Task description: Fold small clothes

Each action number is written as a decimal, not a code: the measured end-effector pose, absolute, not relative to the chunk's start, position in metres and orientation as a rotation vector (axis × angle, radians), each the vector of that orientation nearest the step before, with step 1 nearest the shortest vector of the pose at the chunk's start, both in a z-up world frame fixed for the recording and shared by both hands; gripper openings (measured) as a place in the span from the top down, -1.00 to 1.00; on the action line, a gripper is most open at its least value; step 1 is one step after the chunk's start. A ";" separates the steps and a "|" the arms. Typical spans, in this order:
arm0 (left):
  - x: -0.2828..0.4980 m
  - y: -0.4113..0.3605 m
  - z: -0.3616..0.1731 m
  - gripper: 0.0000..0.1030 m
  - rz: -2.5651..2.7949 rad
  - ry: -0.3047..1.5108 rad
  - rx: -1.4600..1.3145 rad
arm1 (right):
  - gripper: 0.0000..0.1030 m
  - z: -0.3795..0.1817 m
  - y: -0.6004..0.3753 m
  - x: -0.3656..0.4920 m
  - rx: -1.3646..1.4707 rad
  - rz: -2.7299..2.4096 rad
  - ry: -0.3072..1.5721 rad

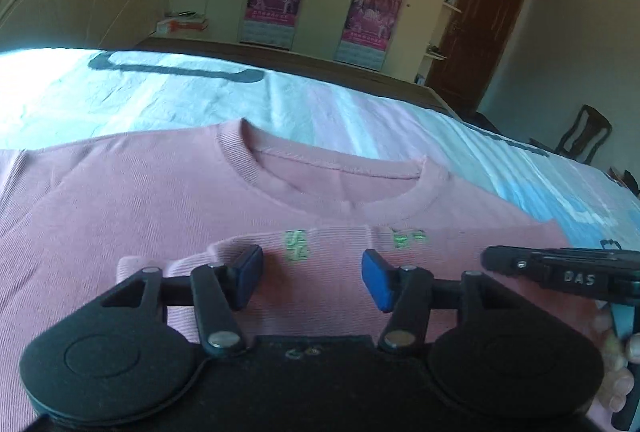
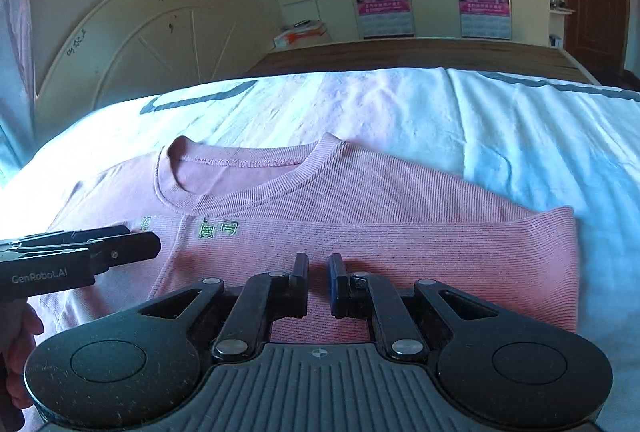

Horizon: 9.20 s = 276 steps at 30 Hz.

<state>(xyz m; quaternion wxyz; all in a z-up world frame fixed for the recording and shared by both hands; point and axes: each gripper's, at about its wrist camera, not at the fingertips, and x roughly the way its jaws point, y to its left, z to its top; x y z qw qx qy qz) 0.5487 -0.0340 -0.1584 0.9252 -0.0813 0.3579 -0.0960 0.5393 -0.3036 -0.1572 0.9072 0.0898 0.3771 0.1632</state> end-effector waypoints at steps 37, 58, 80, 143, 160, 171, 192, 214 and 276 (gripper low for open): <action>0.451 -0.029 -0.154 0.00 -0.205 0.721 0.049 | 0.83 -0.136 -0.365 0.411 0.256 -0.023 0.795; 0.400 0.266 -0.124 0.05 0.353 0.612 -0.384 | 0.32 -0.123 -0.256 0.434 0.297 0.044 0.740; 0.385 0.468 -0.160 0.21 0.485 0.348 -0.995 | 0.31 -0.126 -0.179 0.479 0.317 0.040 0.789; 0.432 0.157 -0.142 0.17 0.015 0.724 -0.099 | 0.90 -0.082 -0.236 0.451 0.400 0.054 0.649; 0.433 0.160 -0.143 0.62 -0.049 0.731 -0.129 | 0.90 -0.132 -0.254 0.432 0.457 0.015 0.758; 0.414 0.168 -0.112 -0.40 -0.034 0.664 -0.144 | 0.89 -0.113 -0.253 0.417 0.370 -0.038 0.707; 0.533 0.116 -0.133 -0.12 -0.165 0.817 -0.098 | 0.92 -0.130 -0.206 0.490 0.378 0.169 0.835; 0.591 0.096 -0.145 -0.26 -0.142 0.776 -0.012 | 0.92 -0.143 -0.122 0.564 0.230 0.260 0.837; 0.388 0.082 -0.127 -0.48 -0.080 0.769 0.170 | -0.04 -0.107 -0.242 0.383 0.258 0.056 0.809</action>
